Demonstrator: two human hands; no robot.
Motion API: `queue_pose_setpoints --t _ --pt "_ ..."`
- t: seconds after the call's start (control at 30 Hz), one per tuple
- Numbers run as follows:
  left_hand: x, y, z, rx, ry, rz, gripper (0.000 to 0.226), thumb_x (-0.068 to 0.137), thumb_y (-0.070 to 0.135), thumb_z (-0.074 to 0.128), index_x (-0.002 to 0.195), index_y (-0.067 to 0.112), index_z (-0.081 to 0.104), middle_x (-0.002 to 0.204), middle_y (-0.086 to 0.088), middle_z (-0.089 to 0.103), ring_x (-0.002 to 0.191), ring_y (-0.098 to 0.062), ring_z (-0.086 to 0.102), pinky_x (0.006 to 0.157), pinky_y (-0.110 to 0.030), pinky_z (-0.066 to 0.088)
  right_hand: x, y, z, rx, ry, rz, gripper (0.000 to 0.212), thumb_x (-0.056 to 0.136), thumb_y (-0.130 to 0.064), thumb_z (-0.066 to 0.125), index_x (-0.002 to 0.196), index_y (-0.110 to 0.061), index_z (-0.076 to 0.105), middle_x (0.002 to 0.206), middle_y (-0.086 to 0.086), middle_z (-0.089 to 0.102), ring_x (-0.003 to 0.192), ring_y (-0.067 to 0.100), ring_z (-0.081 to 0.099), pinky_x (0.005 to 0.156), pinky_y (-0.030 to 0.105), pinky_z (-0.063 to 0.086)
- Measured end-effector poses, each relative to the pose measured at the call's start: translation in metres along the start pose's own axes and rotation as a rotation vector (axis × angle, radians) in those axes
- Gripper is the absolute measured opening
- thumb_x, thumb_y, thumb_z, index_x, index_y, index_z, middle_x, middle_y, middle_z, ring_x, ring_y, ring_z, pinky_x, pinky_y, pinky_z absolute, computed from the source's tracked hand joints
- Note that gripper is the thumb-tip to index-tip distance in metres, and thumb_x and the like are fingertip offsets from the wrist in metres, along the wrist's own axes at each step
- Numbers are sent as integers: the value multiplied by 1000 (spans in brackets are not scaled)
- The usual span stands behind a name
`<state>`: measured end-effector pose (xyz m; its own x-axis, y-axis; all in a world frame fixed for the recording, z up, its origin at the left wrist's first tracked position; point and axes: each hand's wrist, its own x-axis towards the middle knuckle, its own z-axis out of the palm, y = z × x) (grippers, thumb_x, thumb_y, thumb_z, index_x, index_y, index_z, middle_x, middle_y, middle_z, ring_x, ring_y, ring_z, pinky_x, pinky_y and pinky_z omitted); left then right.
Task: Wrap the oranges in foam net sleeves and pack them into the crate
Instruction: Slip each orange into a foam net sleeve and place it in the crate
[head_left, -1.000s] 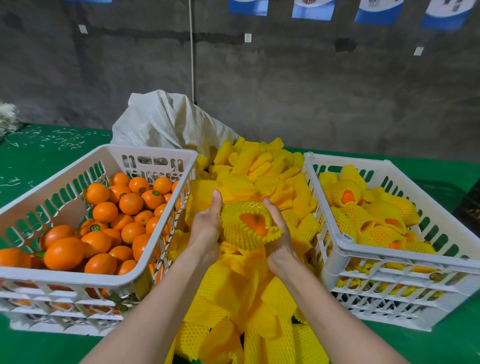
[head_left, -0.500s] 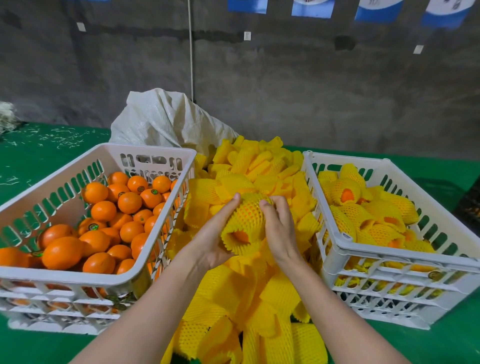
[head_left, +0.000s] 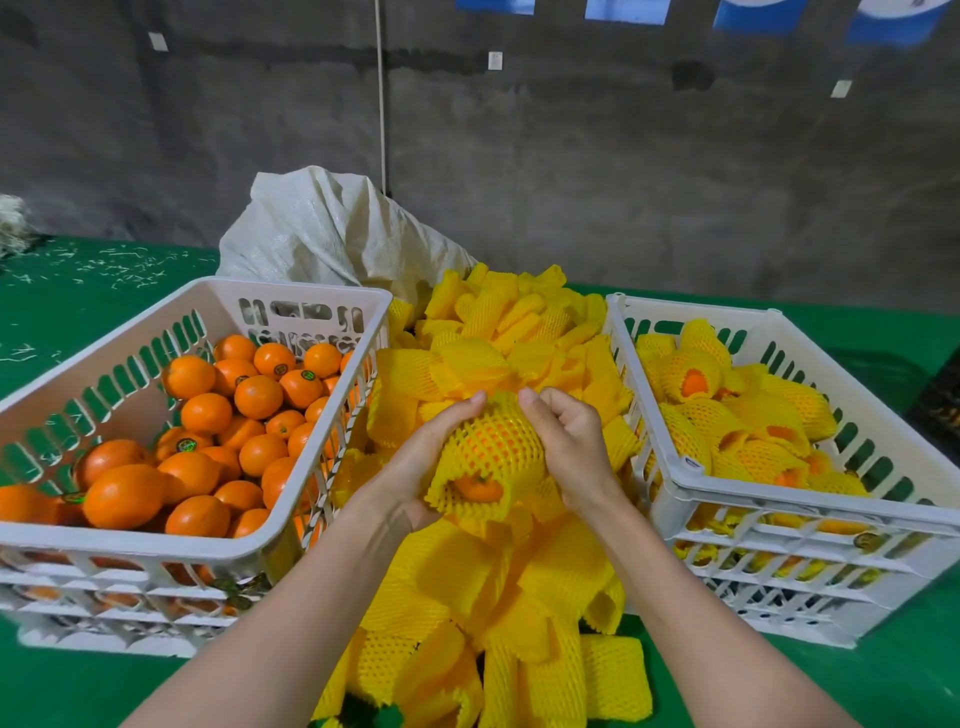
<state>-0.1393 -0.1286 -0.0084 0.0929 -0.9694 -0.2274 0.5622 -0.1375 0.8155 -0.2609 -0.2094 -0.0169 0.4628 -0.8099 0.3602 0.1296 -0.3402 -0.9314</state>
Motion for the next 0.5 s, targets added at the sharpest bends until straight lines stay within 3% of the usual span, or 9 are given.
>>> queue_pose_setpoints --t 0.07,0.1,0.2,0.27,0.33,0.43,0.5 --pt "1 2 1 22 15 36 46 69 50 62 98 16 72 95 -11 74 82 -24 72 59 -31 56 -4 1 -4 -86 3 -54 19 85 -35 55 76 -20 47 68 -4 44 61 5 43 55 22 35" --pt "1 3 2 85 45 50 48 70 54 59 103 20 69 97 -8 74 86 -22 72 63 -32 56 -7 2 -5 -98 22 -52 10 86 -34 56 89 -27 50 83 -5 52 74 3 51 61 17 41" --pt "3 3 8 349 183 159 31 83 52 55 97 27 66 93 5 74 91 -13 70 72 -30 53 -15 3 -6 -199 73 -100 15 91 -34 54 105 -38 49 115 -1 51 102 1 52 77 7 41" --pt "6 3 15 413 266 265 16 91 37 56 93 25 66 96 5 70 100 -16 63 83 -32 49 -20 -1 -1 -244 13 -86 20 88 -42 48 108 -41 50 120 -6 50 110 -2 48 87 10 39" --pt "10 4 20 427 286 353 11 93 24 55 96 26 65 95 11 63 99 -12 57 84 -29 46 -23 -4 3 -230 -62 -57 29 84 -46 48 113 -41 47 121 -17 50 115 -8 43 92 11 37" --pt "16 6 28 397 262 330 34 93 26 55 126 33 52 117 14 53 109 -7 51 91 -28 45 -23 -9 3 -147 -118 -23 44 79 -45 57 119 -38 41 120 -28 44 112 -17 41 89 8 39" --pt "21 8 36 388 261 316 28 93 29 55 122 27 56 122 4 57 109 -12 55 88 -26 48 -22 -12 -2 -138 -93 -24 51 78 -37 67 121 -33 40 119 -24 45 112 -7 46 91 19 44"
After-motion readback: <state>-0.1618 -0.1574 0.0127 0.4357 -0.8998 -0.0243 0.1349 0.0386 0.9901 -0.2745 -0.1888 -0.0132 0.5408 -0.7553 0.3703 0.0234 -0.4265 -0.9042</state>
